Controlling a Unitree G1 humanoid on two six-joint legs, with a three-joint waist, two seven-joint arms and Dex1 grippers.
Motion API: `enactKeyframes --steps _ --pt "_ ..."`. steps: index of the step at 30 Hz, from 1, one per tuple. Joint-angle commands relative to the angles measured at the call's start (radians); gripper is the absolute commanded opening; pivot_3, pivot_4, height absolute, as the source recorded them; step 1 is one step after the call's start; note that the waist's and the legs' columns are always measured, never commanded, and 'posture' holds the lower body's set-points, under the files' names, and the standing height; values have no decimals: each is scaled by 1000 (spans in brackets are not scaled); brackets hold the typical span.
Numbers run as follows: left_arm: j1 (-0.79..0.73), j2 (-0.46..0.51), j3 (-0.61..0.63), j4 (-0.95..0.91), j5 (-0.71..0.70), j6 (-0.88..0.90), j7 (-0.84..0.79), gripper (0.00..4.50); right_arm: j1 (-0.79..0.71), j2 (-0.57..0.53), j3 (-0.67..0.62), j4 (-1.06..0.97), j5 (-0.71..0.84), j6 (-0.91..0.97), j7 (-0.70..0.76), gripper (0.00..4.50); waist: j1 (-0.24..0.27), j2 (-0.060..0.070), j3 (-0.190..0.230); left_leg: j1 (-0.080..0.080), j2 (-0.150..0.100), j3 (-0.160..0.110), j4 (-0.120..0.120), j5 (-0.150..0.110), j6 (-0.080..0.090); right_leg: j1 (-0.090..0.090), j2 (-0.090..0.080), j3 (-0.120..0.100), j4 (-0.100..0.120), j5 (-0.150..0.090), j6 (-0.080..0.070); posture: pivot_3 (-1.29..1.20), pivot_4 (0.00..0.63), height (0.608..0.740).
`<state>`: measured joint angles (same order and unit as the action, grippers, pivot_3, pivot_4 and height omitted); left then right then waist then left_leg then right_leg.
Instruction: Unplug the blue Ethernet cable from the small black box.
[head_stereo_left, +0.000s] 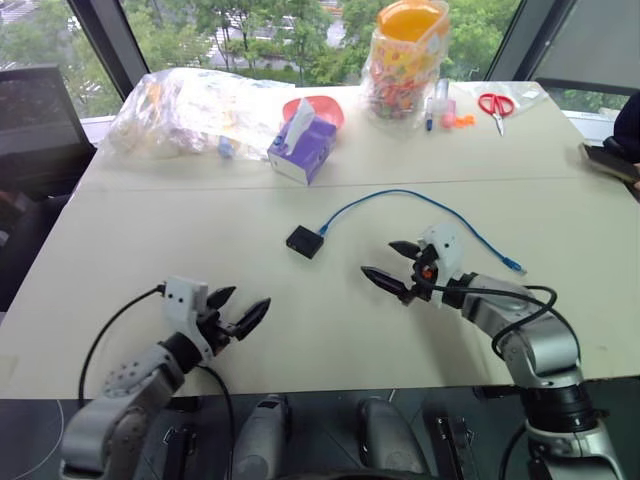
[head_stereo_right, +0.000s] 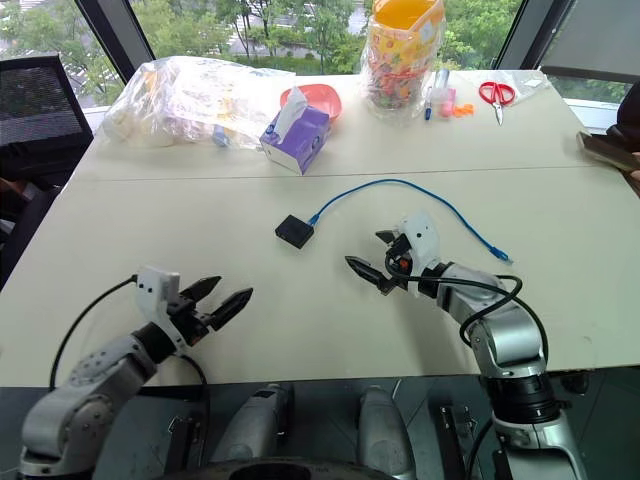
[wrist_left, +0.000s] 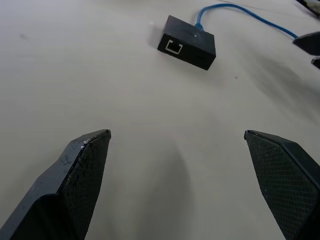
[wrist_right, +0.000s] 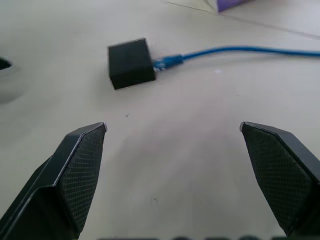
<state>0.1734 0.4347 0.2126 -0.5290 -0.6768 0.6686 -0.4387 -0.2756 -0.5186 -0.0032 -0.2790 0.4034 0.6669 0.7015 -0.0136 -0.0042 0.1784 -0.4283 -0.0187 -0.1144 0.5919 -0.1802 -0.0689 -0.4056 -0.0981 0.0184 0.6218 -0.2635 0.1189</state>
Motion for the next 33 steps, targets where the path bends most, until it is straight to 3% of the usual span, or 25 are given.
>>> enactKeyframes --steps 1,8,17,20,25,33 --pt "-78 52 68 25 -65 24 -36 4468 -116 -67 45 -12 11 -4 104 4500 0 0 1 0 0 0 0 0 0 0 0 0 0 0 0 0 150 726" --pt "-196 77 82 98 -85 39 -45 4468 -386 -141 271 204 -200 -217 286 4500 -4 -1 4 0 0 1 -1 0 0 0 0 0 -1 0 0 0 150 726" --pt "-215 68 64 107 -54 13 -43 4468 -780 16 507 775 -469 -626 467 4500 -7 -5 10 1 0 0 -1 1 0 -1 1 0 4 0 1 0 150 726" --pt "-206 66 61 87 -49 8 -40 4468 -923 93 611 1048 -618 -844 465 4500 -10 -5 11 1 0 1 0 2 -3 -2 1 0 7 0 1 0 150 726" --pt "-163 43 57 44 -27 -21 -7 4468 -1103 253 682 1414 -759 -992 437 4500 -21 -5 11 2 0 -1 -3 5 -7 -4 1 0 9 1 1 0 150 726" --pt "-41 -25 81 -73 0 -67 81 4468 -1218 373 756 1622 -972 -1036 263 4500 -32 -5 12 3 0 -1 -8 7 -10 -6 2 1 11 0 1 0 150 726"
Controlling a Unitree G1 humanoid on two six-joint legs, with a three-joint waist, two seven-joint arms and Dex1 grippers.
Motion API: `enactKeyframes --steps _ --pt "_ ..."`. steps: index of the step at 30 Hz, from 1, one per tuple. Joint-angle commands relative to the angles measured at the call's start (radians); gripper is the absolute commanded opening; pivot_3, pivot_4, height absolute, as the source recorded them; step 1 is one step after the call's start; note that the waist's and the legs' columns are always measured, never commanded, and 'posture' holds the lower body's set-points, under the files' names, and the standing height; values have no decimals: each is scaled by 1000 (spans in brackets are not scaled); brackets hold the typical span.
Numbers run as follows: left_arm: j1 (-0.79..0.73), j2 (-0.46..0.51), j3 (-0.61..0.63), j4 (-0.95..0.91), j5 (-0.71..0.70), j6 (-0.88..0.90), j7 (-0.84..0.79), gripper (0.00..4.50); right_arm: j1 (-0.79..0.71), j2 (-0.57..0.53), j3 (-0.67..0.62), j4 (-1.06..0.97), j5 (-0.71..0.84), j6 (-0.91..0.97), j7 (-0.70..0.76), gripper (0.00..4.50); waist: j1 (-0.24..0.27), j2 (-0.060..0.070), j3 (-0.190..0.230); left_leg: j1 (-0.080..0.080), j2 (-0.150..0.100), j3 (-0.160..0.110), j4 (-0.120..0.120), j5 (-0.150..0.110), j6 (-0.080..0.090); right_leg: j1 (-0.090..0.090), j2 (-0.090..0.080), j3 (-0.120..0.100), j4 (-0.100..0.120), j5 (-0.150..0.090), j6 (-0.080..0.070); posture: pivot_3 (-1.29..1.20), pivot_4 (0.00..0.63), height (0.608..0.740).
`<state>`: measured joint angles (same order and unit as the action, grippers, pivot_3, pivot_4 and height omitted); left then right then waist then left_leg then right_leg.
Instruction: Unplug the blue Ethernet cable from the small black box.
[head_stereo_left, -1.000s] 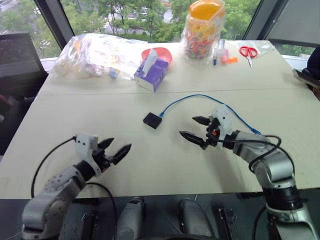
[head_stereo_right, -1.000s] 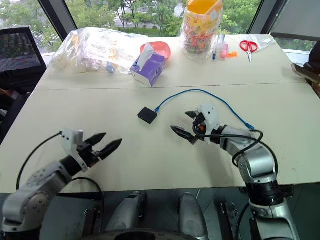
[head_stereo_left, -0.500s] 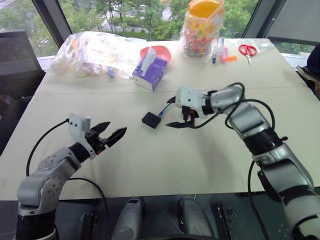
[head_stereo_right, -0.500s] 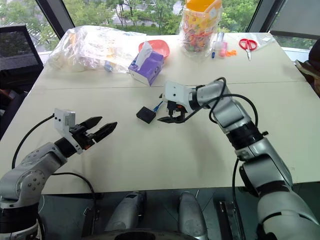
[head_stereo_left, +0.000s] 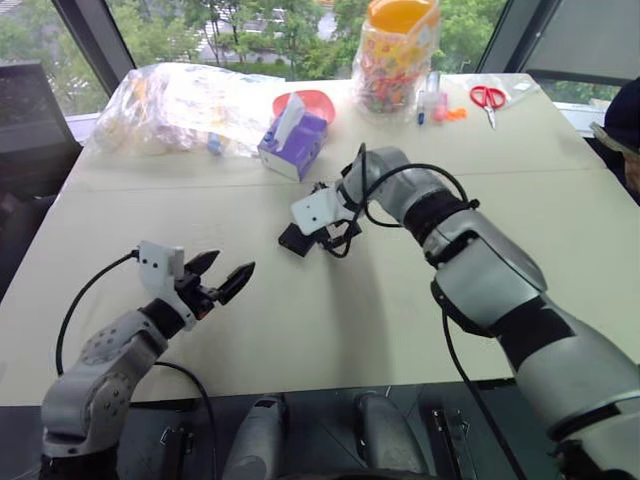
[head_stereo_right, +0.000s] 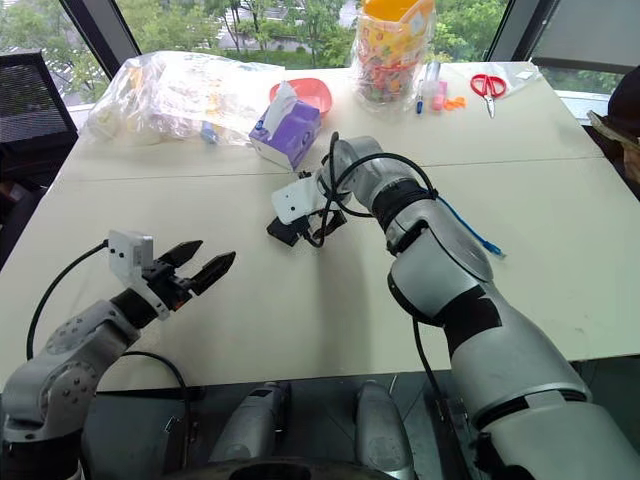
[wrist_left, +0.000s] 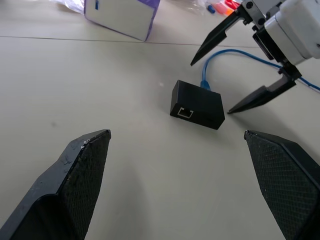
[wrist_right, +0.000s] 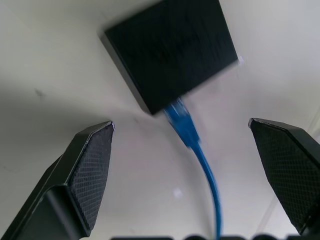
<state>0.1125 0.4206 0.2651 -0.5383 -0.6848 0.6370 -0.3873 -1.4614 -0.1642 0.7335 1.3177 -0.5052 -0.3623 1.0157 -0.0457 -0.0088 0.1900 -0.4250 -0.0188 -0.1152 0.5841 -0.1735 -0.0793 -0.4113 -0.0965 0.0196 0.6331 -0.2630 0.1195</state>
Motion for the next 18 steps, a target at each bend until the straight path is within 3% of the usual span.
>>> enactKeyframes --steps 1,9,12,18 --pt "30 -21 29 -75 12 -40 42 4468 -36 28 21 34 -79 -3 -60 4500 0 0 0 1 0 0 -1 1 -1 0 0 0 0 0 0 0 150 726" --pt "88 -72 20 -138 49 -79 118 4468 -31 86 15 62 -155 20 -60 4500 -1 0 0 7 0 0 -3 1 -1 4 1 1 2 0 -1 0 150 726" --pt "93 -69 30 -153 58 -84 134 4500 -18 113 27 64 -188 4 -66 3643 -5 -1 -1 9 0 0 -3 1 -1 5 1 1 2 0 -1 0 150 726" --pt "106 -77 41 -179 61 -88 167 4500 19 136 52 72 -253 -5 -92 748 -27 -1 -1 18 0 0 -4 1 -1 12 1 2 4 -1 -2 0 150 726"
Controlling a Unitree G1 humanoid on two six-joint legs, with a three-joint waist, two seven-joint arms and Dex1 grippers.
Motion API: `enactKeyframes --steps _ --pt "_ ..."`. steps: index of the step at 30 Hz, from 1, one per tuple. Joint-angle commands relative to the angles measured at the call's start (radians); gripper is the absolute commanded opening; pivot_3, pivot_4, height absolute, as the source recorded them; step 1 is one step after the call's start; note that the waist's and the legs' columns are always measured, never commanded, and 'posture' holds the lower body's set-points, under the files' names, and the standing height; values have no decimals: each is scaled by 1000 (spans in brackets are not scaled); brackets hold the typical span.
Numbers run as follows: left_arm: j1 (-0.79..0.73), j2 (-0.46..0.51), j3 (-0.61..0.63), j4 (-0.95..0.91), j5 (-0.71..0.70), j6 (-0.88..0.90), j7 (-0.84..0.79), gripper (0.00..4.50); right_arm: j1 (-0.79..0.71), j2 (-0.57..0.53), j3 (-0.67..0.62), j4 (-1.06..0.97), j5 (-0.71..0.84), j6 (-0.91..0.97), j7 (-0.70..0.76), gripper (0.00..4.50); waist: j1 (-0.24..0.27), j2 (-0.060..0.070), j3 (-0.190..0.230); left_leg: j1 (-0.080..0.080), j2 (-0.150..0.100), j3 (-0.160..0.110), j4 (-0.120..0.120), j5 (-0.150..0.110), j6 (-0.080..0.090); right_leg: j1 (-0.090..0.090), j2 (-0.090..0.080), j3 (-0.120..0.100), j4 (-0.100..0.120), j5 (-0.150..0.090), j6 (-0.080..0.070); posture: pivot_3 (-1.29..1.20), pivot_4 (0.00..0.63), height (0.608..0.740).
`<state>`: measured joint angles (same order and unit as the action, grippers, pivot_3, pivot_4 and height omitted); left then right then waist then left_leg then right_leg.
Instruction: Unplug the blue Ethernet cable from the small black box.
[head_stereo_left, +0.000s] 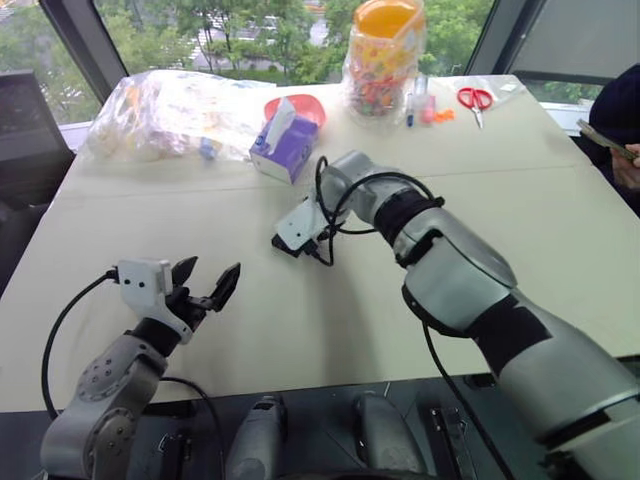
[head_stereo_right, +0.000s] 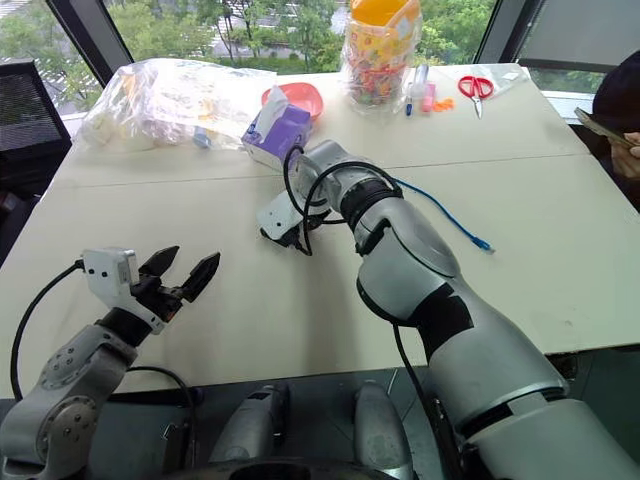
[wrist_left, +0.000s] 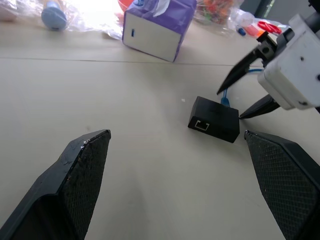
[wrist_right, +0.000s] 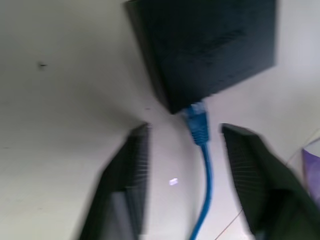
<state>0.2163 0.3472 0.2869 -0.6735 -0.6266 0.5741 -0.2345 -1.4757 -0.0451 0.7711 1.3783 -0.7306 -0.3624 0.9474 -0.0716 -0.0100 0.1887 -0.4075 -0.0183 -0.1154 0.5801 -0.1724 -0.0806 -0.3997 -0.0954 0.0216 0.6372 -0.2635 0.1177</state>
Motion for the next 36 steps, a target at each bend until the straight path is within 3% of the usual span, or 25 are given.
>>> enactKeyframes --steps 1,2,10,19,27,30,36 --pt "2 -5 19 -46 3 -24 18 4500 35 15 12 11 -31 -6 -25 179 -1 0 0 1 0 0 0 0 0 1 0 0 0 0 0 0 150 726" --pt "2 -6 19 -47 3 -24 19 4500 37 14 9 11 -34 -9 -25 23 0 0 0 1 0 0 0 0 0 1 0 0 1 0 -1 0 150 726" --pt "-34 23 32 -7 -19 -14 -7 4500 49 -110 -172 -40 121 -158 38 23 6 0 0 -1 0 -1 0 0 0 -1 0 0 1 0 -1 0 150 726" --pt "-209 62 19 106 -97 41 -55 4500 256 -316 -388 -317 367 -257 111 23 10 -1 1 -3 0 0 0 0 0 -2 0 0 1 1 3 0 150 726" --pt "-444 47 -38 268 -184 125 -114 4500 683 -426 -502 -974 361 -140 -142 23 26 -1 1 -3 0 0 1 1 0 -1 0 1 1 2 4 0 150 726" --pt "-493 60 -62 312 -208 160 -163 4500 810 -434 -514 -1126 290 -135 -269 23 30 -1 1 -3 0 0 1 1 0 -1 1 1 1 2 4 0 150 726" --pt "-533 112 -113 336 -243 246 -260 4500 899 -414 -507 -1289 184 -3 -394 23 29 -2 1 -2 0 0 1 1 0 -1 1 1 0 0 1 0 150 726"
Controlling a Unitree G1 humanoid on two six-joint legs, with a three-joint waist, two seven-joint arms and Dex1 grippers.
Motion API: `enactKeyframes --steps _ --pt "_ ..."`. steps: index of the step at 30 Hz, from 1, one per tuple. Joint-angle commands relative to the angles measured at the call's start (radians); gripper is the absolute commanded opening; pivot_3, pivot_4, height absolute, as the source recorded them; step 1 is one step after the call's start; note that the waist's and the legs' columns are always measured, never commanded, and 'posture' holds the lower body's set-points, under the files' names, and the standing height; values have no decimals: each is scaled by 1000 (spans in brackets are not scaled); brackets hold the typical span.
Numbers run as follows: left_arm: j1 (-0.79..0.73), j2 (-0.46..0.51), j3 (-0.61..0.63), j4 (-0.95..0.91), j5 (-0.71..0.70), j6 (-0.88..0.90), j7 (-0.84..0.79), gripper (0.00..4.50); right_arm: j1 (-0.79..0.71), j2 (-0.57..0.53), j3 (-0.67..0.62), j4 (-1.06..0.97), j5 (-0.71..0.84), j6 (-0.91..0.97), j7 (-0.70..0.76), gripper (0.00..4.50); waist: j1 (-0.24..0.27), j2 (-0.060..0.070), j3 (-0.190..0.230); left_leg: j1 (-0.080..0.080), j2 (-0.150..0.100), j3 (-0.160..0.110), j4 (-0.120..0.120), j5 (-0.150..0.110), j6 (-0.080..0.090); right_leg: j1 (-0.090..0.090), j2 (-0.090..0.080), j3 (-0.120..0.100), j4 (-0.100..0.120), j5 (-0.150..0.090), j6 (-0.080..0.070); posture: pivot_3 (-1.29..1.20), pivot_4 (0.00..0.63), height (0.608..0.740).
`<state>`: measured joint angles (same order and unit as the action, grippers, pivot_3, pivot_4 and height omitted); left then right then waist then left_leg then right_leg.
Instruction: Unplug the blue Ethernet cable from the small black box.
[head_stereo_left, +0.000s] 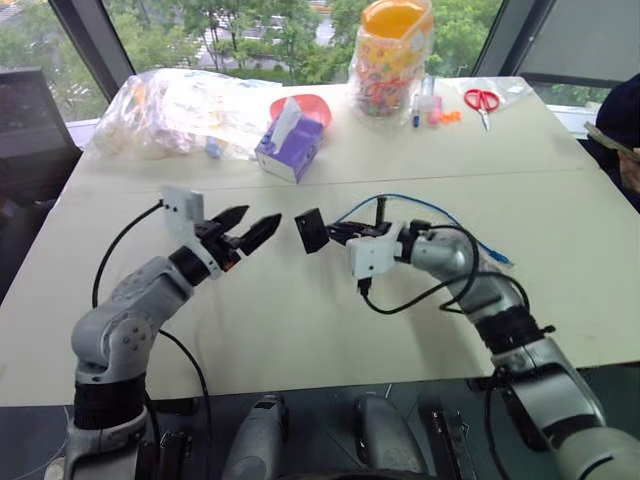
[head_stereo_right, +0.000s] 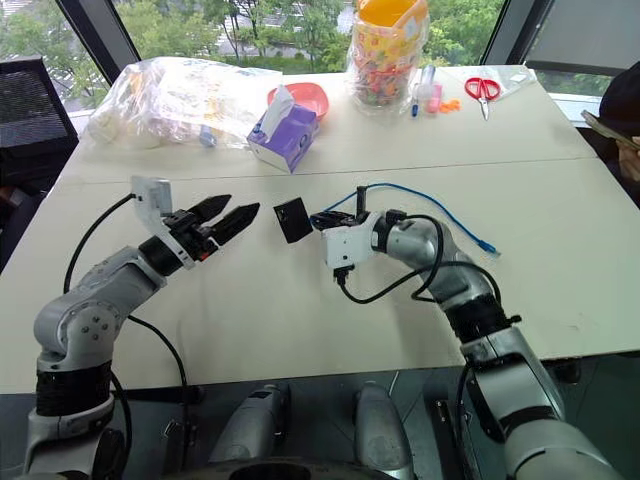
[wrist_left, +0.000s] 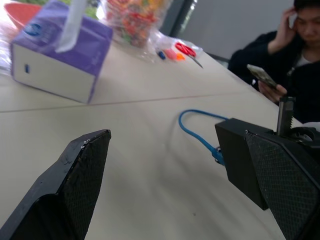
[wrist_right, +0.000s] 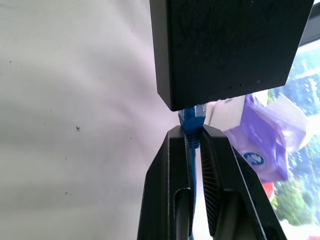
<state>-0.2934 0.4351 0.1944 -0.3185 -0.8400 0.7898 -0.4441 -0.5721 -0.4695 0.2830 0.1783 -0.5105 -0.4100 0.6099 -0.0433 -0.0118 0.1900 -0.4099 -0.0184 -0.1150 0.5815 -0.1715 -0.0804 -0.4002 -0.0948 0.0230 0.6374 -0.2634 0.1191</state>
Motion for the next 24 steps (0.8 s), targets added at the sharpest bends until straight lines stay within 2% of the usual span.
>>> enactKeyframes --steps 1,13,23,24 --pt "-25 34 -33 -23 -30 41 -69 4500 0 9 -13 -102 -54 58 -69 23 1 0 0 0 0 0 0 0 0 0 0 0 0 0 0 0 150 726" --pt "-51 43 -41 -33 -24 34 -103 4500 -14 20 56 -135 -249 155 -209 23 3 -1 0 0 0 0 1 0 0 1 0 0 -1 0 -1 0 150 726" --pt "-94 11 -82 8 15 13 -110 4500 11 25 83 -172 -254 172 -214 23 3 -1 0 0 0 0 1 0 0 1 0 0 -1 0 0 0 150 726" --pt "-99 9 -88 14 28 6 -112 4237 13 24 84 -176 -253 174 -213 5 2 -1 0 0 0 0 1 0 0 2 0 0 -1 0 0 0 150 726"
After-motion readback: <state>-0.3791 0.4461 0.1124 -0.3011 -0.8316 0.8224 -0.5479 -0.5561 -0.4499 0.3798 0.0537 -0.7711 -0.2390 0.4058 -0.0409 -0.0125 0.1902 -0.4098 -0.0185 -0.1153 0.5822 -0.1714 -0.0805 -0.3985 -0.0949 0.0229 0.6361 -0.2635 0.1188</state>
